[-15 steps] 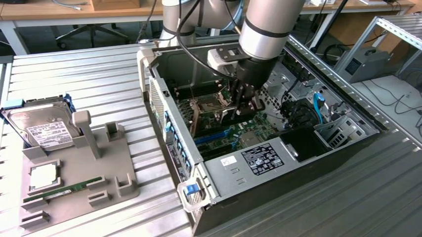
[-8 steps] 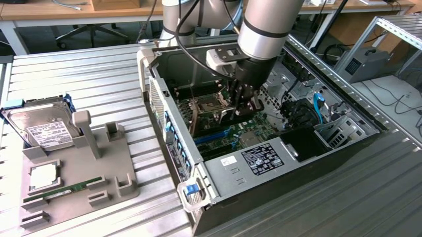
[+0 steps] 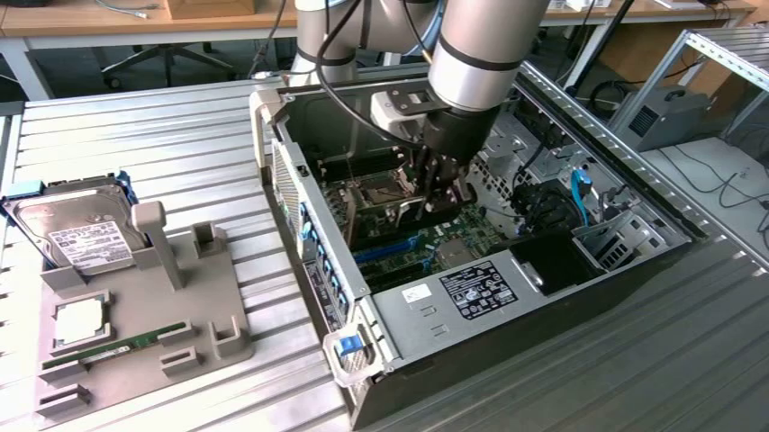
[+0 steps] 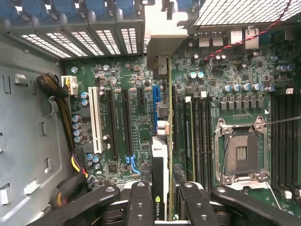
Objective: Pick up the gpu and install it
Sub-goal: 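Insert the gpu into the slot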
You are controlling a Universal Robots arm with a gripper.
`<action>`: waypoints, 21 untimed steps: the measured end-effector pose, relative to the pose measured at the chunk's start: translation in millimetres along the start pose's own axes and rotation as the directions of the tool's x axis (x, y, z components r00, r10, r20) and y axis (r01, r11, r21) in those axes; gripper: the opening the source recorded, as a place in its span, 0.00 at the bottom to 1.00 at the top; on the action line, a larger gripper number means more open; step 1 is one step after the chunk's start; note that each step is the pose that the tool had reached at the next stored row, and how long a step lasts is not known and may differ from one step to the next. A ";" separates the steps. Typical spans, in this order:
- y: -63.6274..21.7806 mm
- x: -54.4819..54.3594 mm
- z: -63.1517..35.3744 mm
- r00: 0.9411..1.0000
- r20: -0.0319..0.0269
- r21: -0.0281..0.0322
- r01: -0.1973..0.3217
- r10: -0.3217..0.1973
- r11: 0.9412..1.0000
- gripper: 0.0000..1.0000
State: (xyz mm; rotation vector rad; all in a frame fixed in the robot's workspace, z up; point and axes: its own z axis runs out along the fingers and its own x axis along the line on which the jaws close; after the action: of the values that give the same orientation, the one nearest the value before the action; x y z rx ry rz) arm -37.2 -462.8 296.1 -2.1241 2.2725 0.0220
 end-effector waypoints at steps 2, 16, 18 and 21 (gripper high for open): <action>0.2 0.1 1.3 1.000 0.000 0.000 0.000 0.000 1.000 0.27; 0.8 1.0 10.3 1.000 -0.001 0.000 0.002 -0.002 1.000 0.27; 0.8 1.0 10.7 1.000 -0.001 0.000 0.005 -0.005 1.000 0.27; 0.8 1.1 11.0 1.000 -0.003 0.000 0.017 -0.017 1.000 0.27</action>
State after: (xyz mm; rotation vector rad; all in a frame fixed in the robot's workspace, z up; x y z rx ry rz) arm -37.9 -463.4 285.1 -2.1446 2.2562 0.0188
